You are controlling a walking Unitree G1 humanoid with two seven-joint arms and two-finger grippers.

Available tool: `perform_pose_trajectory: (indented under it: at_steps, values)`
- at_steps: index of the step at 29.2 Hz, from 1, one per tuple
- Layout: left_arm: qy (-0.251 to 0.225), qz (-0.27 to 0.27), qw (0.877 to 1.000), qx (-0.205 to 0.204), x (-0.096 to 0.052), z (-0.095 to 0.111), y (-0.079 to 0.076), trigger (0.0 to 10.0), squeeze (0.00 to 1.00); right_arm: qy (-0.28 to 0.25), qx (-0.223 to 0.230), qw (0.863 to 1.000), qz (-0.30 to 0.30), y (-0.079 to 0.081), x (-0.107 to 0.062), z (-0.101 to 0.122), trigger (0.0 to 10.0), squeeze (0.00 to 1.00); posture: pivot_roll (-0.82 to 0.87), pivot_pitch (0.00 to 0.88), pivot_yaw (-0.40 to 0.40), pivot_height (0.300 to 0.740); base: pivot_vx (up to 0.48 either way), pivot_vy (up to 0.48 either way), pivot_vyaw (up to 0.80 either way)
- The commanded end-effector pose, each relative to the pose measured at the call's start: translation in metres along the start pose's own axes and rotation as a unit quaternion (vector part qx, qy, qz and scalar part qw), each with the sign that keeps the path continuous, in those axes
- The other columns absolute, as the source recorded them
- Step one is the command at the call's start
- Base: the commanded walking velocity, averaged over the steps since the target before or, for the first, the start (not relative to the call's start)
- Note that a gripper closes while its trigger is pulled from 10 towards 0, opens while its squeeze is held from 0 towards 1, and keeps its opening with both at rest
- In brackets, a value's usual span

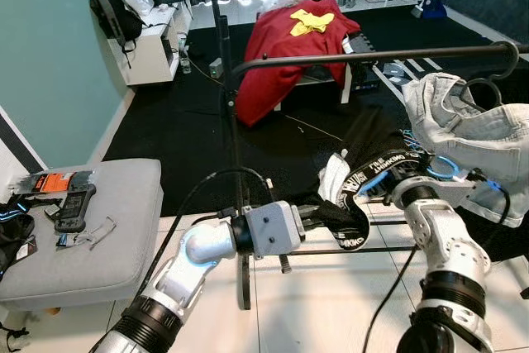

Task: Hang hanger

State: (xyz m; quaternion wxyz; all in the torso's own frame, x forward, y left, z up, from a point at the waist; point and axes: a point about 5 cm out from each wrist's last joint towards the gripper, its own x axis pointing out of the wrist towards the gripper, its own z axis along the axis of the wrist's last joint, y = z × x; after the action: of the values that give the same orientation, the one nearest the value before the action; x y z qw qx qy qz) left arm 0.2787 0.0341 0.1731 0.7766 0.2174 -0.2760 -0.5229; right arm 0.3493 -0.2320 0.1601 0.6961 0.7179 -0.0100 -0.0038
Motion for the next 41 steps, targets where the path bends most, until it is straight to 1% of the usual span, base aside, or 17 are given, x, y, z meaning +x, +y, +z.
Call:
perform_pose_trajectory:
  at_steps: [1,7,9,11,13,14,16,17,19,21,27,29,34,35,36,37,41]
  values:
    - [0.012,-0.005,1.0,-0.008,0.001,-0.002,-0.004,10.0,0.0,0.012,0.003,1.0,-0.002,0.003,0.004,-0.013,10.0,0.0,-0.14,0.029,0.058,0.74,0.0,0.0,0.0]
    - [0.019,0.007,1.0,-0.014,0.006,-0.003,-0.003,10.0,0.0,0.034,0.003,0.999,-0.007,0.001,0.006,-0.031,10.0,0.0,-0.14,0.026,0.057,0.74,0.0,0.0,0.0]
    - [0.025,0.021,0.999,-0.013,0.007,-0.004,0.001,10.0,0.0,0.051,-0.011,0.999,-0.015,-0.003,0.007,-0.041,10.0,0.0,-0.15,0.021,0.056,0.74,0.0,0.0,0.0]
    - [0.042,0.052,0.998,-0.008,0.007,-0.008,0.015,10.0,0.0,0.085,-0.058,0.994,-0.029,-0.01,0.004,-0.053,10.0,0.0,-0.15,0.02,0.054,0.74,0.0,0.0,0.0]
    - [0.042,0.052,0.998,-0.008,0.007,-0.008,0.015,10.0,0.0,0.085,-0.058,0.994,-0.029,-0.01,0.004,-0.053,10.0,0.0,-0.15,0.02,0.054,0.74,0.0,0.0,0.0]
    - [0.047,0.058,0.997,-0.006,0.004,-0.009,0.021,10.0,0.0,0.094,-0.085,0.991,-0.037,-0.013,0.003,-0.054,10.0,0.0,-0.16,0.02,0.054,0.74,0.0,0.0,0.0]
    - [0.047,0.058,0.997,-0.006,0.004,-0.009,0.021,10.0,0.0,0.094,-0.085,0.991,-0.037,-0.013,0.003,-0.054,10.0,0.0,-0.16,0.02,0.054,0.74,0.0,0.0,0.0]
    - [0.047,0.052,0.998,-0.005,0.0,-0.007,0.026,10.0,0.0,0.095,-0.114,0.988,-0.049,-0.017,0.001,-0.049,10.0,0.0,-0.16,0.022,0.053,0.74,0.0,0.0,0.0]
    - [0.047,0.052,0.998,-0.005,0.0,-0.007,0.026,10.0,0.0,0.095,-0.114,0.988,-0.049,-0.017,0.001,-0.049,10.0,0.0,-0.16,0.022,0.053,0.74,0.0,0.0,0.0]
    - [0.055,0.04,0.998,-0.003,-0.012,-0.006,0.034,10.0,0.0,0.093,-0.162,0.98,-0.068,-0.024,-0.002,-0.039,10.0,0.0,-0.15,0.02,0.053,0.74,0.0,0.0,0.0]
    - [0.077,0.025,0.997,-0.004,-0.021,-0.01,0.035,10.0,0.0,0.085,-0.178,0.978,-0.074,-0.025,-0.004,-0.033,10.0,0.0,-0.15,0.025,0.058,0.74,0.0,0.0,0.0]
    - [0.102,-0.007,0.995,-0.009,-0.028,-0.016,0.029,10.0,0.0,0.073,-0.182,0.978,-0.073,-0.022,-0.005,-0.027,10.0,0.0,-0.15,0.028,0.058,0.74,0.0,0.0,0.0]
    - [0.107,-0.015,0.994,-0.015,-0.03,-0.017,0.027,10.0,0.0,0.071,-0.183,0.978,-0.072,-0.021,-0.006,-0.025,10.0,0.0,-0.15,0.028,0.058,0.74,0.0,0.0,0.0]
    - [0.108,-0.016,0.994,-0.022,-0.029,-0.018,0.026,10.0,0.29,0.072,-0.182,0.978,-0.071,-0.02,-0.006,-0.026,10.0,0.0,-0.15,0.03,0.057,0.74,0.0,0.0,0.0]
    - [0.108,-0.016,0.994,-0.022,-0.029,-0.018,0.026,10.0,0.29,0.072,-0.182,0.978,-0.071,-0.02,-0.006,-0.026,10.0,0.0,-0.15,0.03,0.057,0.74,0.0,0.0,0.0]
    - [0.105,-0.016,0.994,-0.03,-0.027,-0.018,0.025,10.0,1.0,0.074,-0.183,0.978,-0.069,-0.019,-0.005,-0.028,10.0,0.0,-0.16,0.031,0.055,0.74,0.0,0.0,0.0]
    - [0.097,-0.015,0.994,-0.044,-0.023,-0.015,0.021,10.0,1.0,0.076,-0.185,0.977,-0.068,-0.019,-0.005,-0.03,10.0,0.0,-0.15,0.031,0.054,0.74,0.0,0.0,0.0]
